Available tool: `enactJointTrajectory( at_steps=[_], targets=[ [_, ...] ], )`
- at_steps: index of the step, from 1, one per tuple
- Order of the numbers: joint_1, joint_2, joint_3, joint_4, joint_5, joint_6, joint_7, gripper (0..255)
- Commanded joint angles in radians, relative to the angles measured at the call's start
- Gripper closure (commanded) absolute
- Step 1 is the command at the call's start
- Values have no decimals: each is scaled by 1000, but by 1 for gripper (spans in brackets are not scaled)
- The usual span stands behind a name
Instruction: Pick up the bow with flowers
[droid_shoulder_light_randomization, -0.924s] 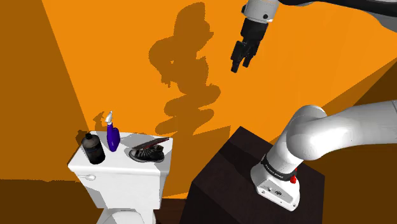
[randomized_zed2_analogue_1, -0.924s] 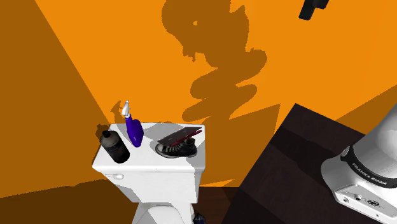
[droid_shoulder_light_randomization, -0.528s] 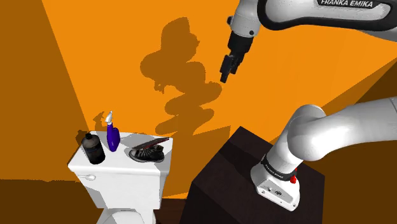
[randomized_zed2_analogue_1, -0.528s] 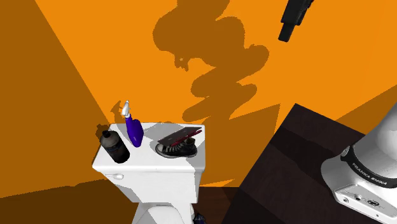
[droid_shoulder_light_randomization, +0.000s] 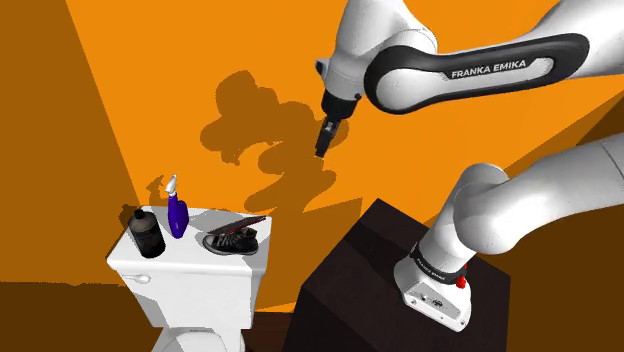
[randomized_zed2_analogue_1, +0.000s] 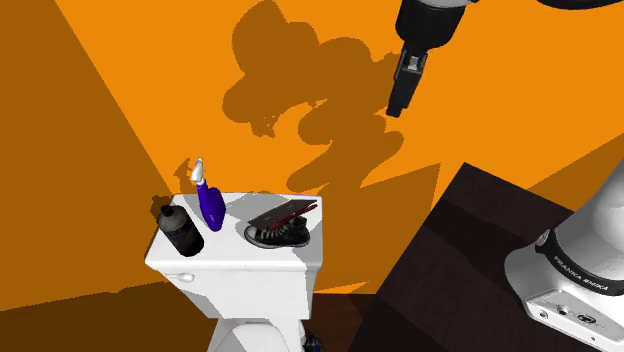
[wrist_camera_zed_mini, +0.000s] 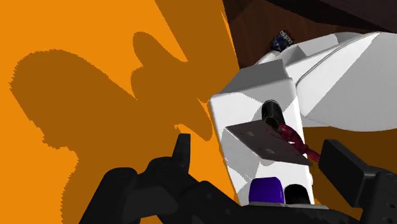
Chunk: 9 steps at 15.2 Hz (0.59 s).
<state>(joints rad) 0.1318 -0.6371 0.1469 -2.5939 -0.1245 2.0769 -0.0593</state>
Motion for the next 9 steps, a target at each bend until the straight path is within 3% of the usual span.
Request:
enactJointTrajectory(
  at_steps=[1,5,9],
  targets=[
    [9,56,28,-26,-36,105,-7,0],
    [5,172,94,-59,-135,290,6,0],
    [-43,311,182,-65,-306,462,74,0]
  ],
)
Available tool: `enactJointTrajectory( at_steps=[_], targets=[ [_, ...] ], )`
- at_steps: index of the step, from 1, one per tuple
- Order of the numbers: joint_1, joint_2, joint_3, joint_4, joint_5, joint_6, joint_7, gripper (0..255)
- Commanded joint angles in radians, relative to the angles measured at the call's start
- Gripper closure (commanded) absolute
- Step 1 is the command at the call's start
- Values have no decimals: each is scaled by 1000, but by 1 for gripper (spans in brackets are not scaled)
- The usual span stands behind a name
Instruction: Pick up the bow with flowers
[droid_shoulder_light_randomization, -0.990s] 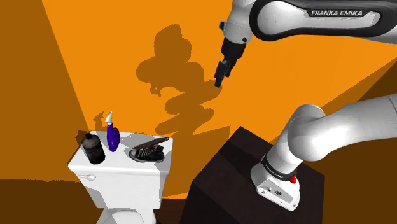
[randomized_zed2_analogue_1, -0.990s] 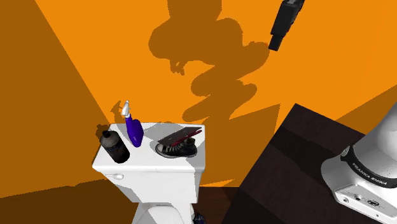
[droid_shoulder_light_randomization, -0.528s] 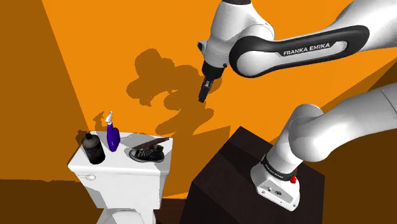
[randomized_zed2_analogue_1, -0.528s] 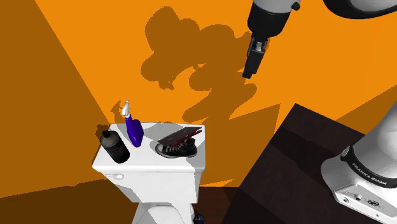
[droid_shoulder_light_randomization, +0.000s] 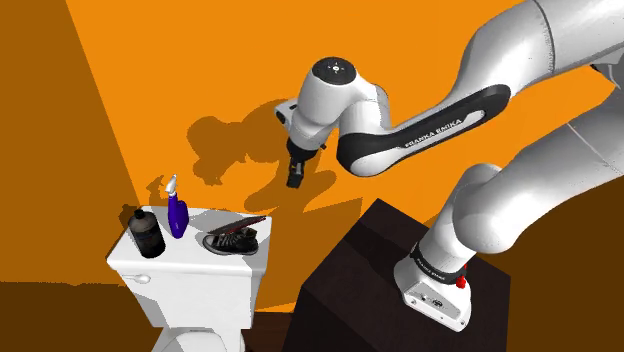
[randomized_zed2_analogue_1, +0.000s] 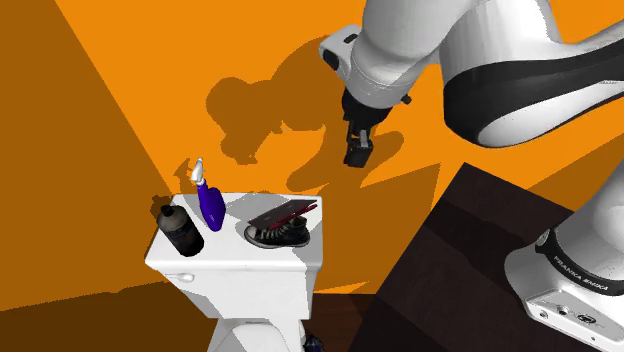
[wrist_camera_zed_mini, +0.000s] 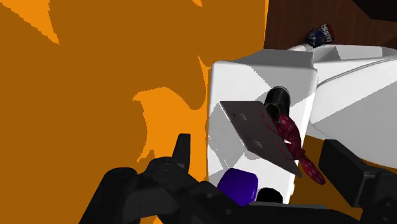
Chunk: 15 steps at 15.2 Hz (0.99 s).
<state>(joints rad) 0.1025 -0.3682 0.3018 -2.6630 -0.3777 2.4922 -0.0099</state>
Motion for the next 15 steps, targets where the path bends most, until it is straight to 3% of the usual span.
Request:
enactJointTrajectory(
  at_steps=[1,4,7,11,15],
  targets=[
    [-35,80,54,8,-113,84,56,0],
    [-111,205,140,40,-358,168,198,0],
    [-159,350,197,102,-675,187,395,0],
    [-120,546,191,203,-1053,135,613,0],
    [-55,717,167,293,-1320,61,732,0]
  ],
)
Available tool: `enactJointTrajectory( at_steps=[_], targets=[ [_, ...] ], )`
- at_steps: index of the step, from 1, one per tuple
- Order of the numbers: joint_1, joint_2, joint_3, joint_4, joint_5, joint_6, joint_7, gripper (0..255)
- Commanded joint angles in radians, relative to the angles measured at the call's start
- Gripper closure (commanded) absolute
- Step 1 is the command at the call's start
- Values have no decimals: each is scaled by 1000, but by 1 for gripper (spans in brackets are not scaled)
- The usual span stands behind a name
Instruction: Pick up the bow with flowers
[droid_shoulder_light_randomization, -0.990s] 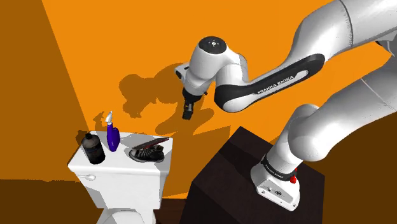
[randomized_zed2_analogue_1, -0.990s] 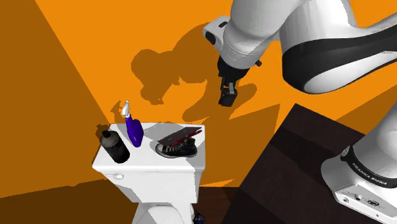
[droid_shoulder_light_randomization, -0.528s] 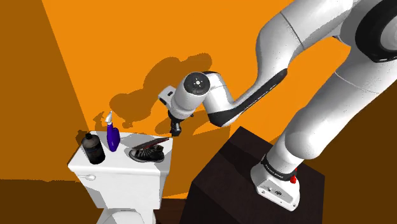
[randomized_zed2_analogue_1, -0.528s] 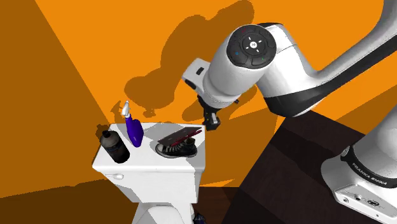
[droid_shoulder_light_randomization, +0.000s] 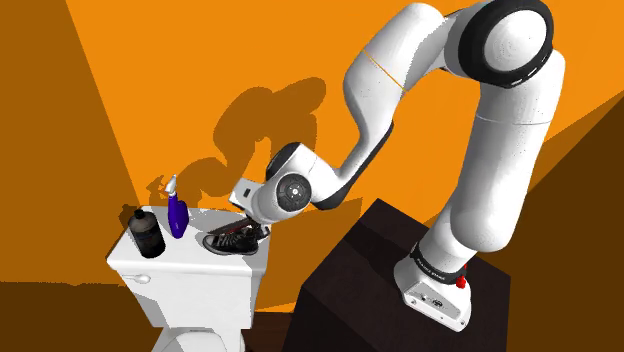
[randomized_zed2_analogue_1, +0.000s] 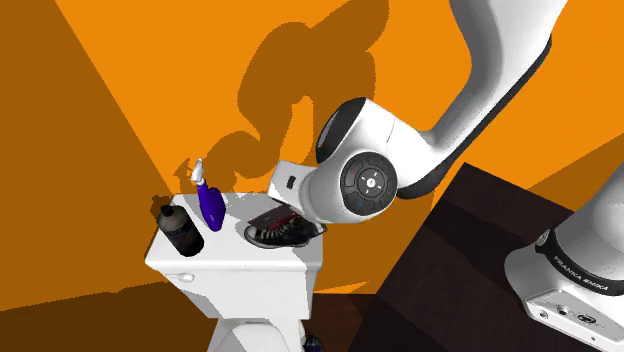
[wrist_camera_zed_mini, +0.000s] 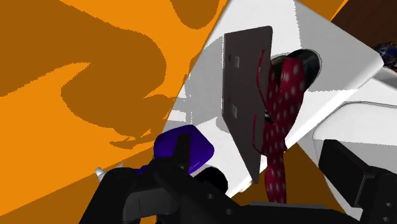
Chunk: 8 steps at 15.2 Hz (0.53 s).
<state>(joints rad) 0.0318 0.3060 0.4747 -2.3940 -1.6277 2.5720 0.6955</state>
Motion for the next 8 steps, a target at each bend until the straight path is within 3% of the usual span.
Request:
enactJointTrajectory(
  at_steps=[1,8],
  targets=[
    [19,58,-10,30,-86,-24,41,0],
    [38,159,-29,67,-186,-59,129,0]
  ],
)
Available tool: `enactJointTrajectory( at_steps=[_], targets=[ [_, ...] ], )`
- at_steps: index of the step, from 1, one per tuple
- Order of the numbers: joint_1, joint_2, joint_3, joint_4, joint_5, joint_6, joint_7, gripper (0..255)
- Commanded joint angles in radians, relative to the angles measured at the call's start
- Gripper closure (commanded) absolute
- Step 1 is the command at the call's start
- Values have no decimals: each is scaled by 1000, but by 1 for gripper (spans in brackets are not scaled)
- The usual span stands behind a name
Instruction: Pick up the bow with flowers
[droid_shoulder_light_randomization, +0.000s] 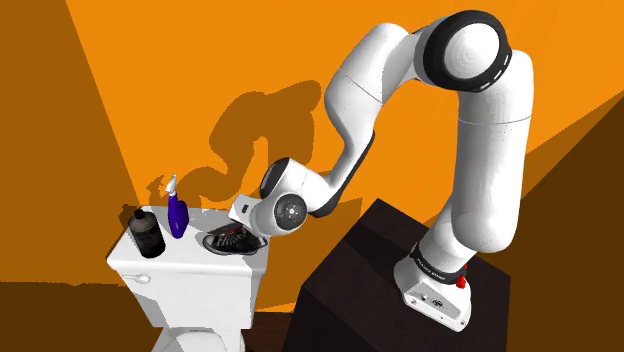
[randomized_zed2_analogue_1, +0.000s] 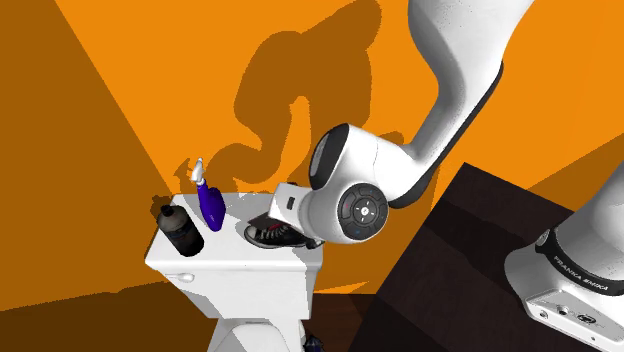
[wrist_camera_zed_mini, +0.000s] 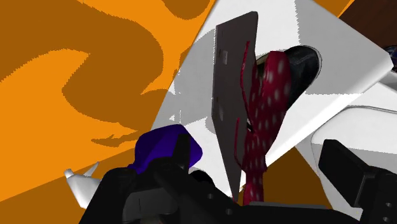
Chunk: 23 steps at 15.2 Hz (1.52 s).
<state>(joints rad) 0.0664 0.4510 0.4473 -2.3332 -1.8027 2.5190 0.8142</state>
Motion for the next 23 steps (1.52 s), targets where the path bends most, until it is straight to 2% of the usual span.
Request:
enactJointTrajectory(
  at_steps=[1,2,11,23],
  targets=[
    [4,14,-2,6,-11,-6,10,0],
    [4,13,-2,6,-11,-6,11,255],
    [3,14,-2,6,-11,-6,10,255],
    [-32,-170,34,-59,183,57,-162,255]
  ],
)
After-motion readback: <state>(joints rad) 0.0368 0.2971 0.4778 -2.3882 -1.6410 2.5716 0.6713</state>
